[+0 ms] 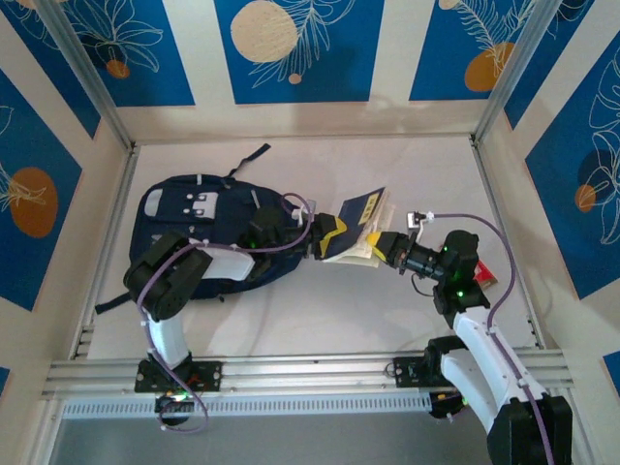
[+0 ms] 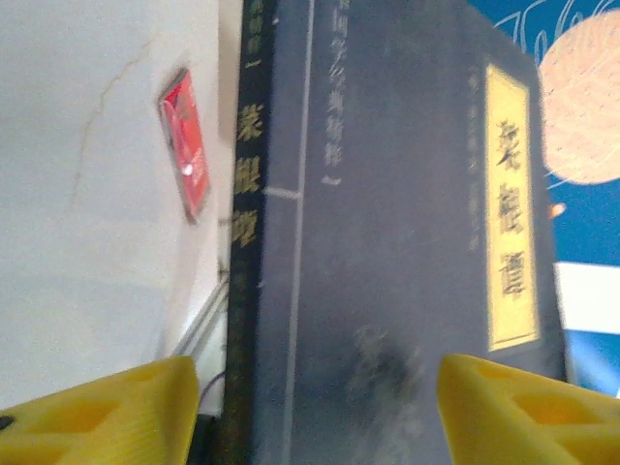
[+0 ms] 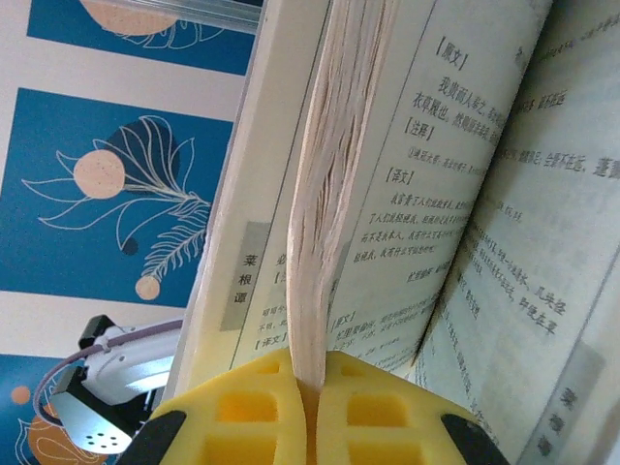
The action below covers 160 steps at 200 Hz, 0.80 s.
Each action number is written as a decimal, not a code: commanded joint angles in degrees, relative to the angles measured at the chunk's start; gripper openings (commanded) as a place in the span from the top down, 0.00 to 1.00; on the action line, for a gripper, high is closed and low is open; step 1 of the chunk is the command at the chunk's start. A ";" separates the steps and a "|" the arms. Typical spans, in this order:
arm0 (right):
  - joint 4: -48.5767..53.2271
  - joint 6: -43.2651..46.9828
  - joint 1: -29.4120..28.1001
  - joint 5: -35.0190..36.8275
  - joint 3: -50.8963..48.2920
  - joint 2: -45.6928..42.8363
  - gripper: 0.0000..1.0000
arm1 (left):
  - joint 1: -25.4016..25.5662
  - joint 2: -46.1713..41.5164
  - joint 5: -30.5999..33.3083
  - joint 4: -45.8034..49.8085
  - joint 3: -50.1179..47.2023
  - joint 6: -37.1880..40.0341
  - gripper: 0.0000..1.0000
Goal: Pack the student bag
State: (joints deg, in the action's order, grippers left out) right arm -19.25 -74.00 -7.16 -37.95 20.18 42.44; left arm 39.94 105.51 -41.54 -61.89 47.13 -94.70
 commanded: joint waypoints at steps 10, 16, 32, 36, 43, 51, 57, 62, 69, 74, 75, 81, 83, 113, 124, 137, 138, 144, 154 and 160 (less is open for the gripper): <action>2.14 3.02 -0.29 -0.21 -0.30 -1.99 1.00 | -0.09 -1.02 0.05 -6.81 0.02 -1.90 0.54; 3.81 4.30 -0.27 -0.07 -0.01 -2.39 1.00 | -0.24 -1.62 0.05 -6.33 -0.09 -1.52 0.58; 7.10 7.27 -0.05 0.45 0.51 -3.10 1.00 | -0.59 -3.54 0.11 -3.70 -0.53 0.92 0.70; 7.97 7.96 0.01 0.54 0.70 -3.21 1.00 | -0.59 -4.03 0.10 -2.94 -0.65 1.79 0.73; 9.33 8.93 0.11 0.73 0.93 -3.32 1.00 | -0.69 -5.05 -0.01 -1.53 -0.73 3.55 0.78; 9.83 9.51 0.21 0.80 0.99 -3.26 1.00 | -0.72 -6.29 -0.03 0.02 -1.02 5.51 0.85; 10.04 9.68 0.33 0.83 1.00 -3.23 1.00 | -0.73 -7.19 0.10 0.97 -1.28 7.10 0.90; 10.25 9.90 0.38 0.86 0.99 -3.24 1.00 | -0.68 -7.95 0.09 1.76 -1.36 8.48 0.93; 11.15 10.36 0.43 1.07 1.20 -3.24 0.97 | -0.69 -9.08 0.06 3.16 -1.47 10.32 0.97; 12.10 10.95 0.43 1.42 1.53 -3.32 0.90 | -0.78 -9.88 0.12 4.24 -1.59 11.58 1.00; 12.38 11.05 0.41 1.49 1.57 -3.32 0.88 | -0.76 -10.11 0.17 4.46 -1.60 11.78 1.00; 14.00 11.98 0.47 2.03 2.04 -3.48 0.77 | -0.75 -11.07 0.54 5.44 -1.84 13.14 1.00; 14.75 12.31 0.48 2.28 2.23 -3.56 0.74 | -0.75 -11.37 0.68 5.85 -1.91 13.71 1.00; 21.89 14.60 0.41 7.27 3.51 -7.31 0.37 | -0.95 -17.44 3.79 14.63 -2.47 22.40 1.00; 23.02 13.86 0.43 9.53 3.22 -9.52 0.29 | -0.93 -19.40 5.60 16.46 -2.90 24.11 1.00; 22.40 12.14 0.39 11.07 2.45 -12.32 0.23 | -0.92 -21.21 7.59 17.39 -3.27 24.90 1.00; 22.23 11.96 0.39 11.24 2.34 -12.48 0.23 | -0.92 -21.35 7.69 17.45 -3.32 24.95 1.00; 20.83 10.22 0.37 11.70 1.59 -13.72 0.21 | -0.86 -22.23 8.91 17.86 -3.56 25.17 1.00; 16.60 6.59 -0.22 12.01 -0.08 -15.20 0.20 | -0.67 -23.74 11.34 18.60 -3.96 25.42 1.00; 14.14 4.62 -0.83 12.19 -0.88 -15.67 0.19 | -0.53 -24.66 12.99 19.10 -4.22 25.65 1.00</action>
State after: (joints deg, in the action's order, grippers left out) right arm 0.23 -63.24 -6.83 -28.84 21.56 29.69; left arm 39.40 84.90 -35.11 -44.91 43.86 -73.56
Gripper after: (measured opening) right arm 0.796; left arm 0.125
